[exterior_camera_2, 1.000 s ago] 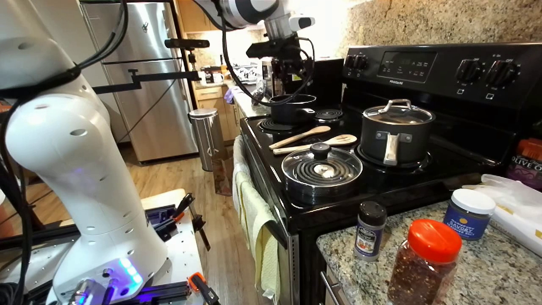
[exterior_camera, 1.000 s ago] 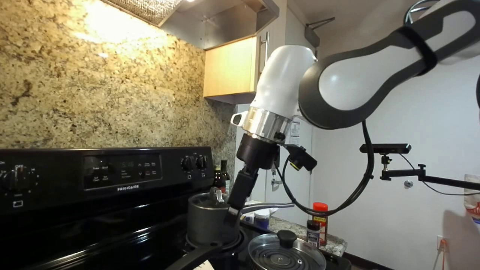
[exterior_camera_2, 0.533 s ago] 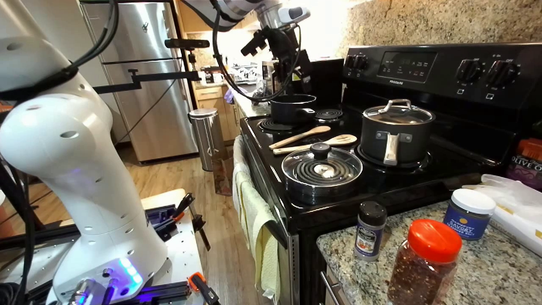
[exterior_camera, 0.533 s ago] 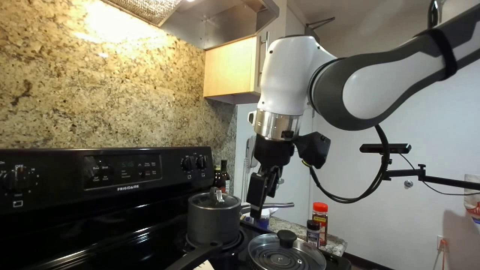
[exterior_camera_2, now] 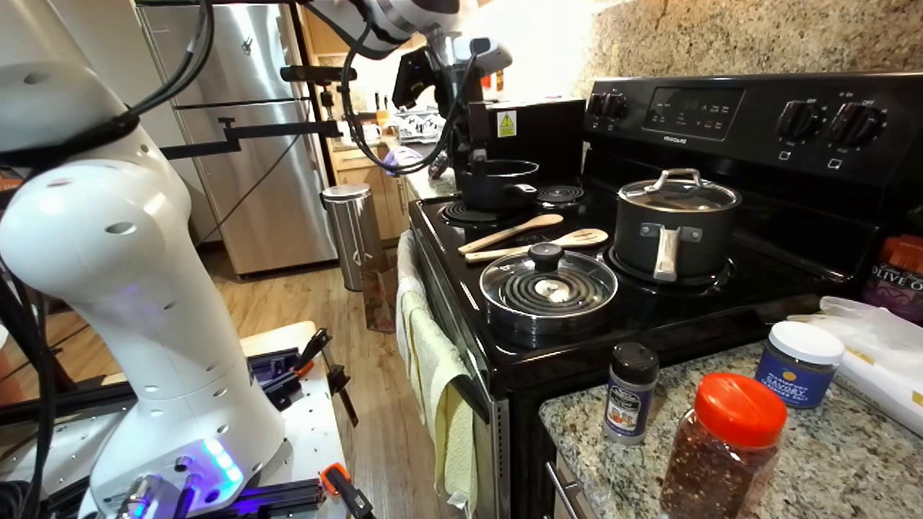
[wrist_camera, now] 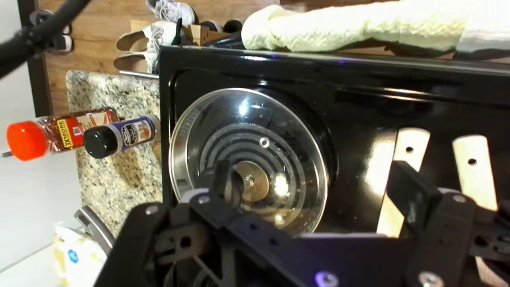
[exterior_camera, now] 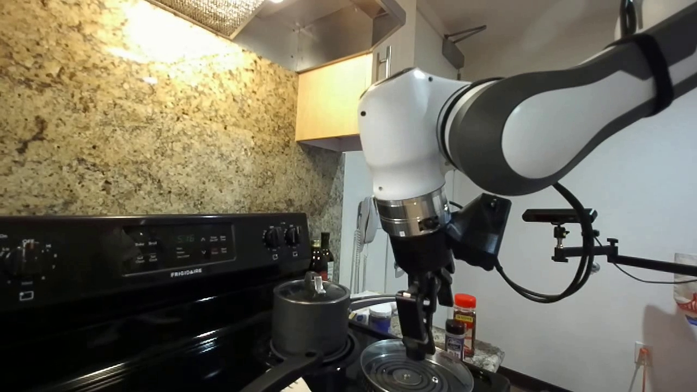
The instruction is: Remove the cooking stick from the pot and put on the stove
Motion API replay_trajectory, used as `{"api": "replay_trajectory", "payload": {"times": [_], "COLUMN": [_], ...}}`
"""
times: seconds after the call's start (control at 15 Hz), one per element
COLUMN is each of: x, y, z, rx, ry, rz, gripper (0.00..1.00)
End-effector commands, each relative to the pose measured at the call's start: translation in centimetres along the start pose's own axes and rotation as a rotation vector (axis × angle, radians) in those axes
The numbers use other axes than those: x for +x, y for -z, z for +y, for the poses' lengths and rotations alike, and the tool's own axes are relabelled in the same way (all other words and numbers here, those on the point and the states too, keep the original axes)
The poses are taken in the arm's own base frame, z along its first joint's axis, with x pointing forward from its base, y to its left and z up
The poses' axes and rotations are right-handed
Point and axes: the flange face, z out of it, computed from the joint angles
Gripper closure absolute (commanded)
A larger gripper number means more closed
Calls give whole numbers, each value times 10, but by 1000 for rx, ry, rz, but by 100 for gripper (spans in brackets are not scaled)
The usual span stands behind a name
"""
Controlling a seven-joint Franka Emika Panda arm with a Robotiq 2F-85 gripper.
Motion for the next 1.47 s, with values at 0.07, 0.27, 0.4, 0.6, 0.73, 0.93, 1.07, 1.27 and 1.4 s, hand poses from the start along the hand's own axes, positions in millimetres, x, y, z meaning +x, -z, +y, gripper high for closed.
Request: {"api": "replay_trajectory", "payload": {"times": [0.07, 0.27, 0.4, 0.6, 0.73, 0.93, 1.07, 1.27, 1.4], "x": [3, 3, 3, 3, 5, 17, 25, 22, 24], "y": [-5, -6, -5, -5, -2, 8, 17, 19, 20], "z": [-8, -6, -6, -6, -6, -10, -12, -9, -9], "rx": [-7, -6, -6, -6, 66, 138, 169, 141, 142], "ry": [5, 2, 1, 1, 74, 213, 313, 328, 336], "rz": [-18, -20, -20, -20, -32, 11, 24, 32, 34], "gripper": [0, 0, 0, 0, 0, 0, 0, 0, 0]}}
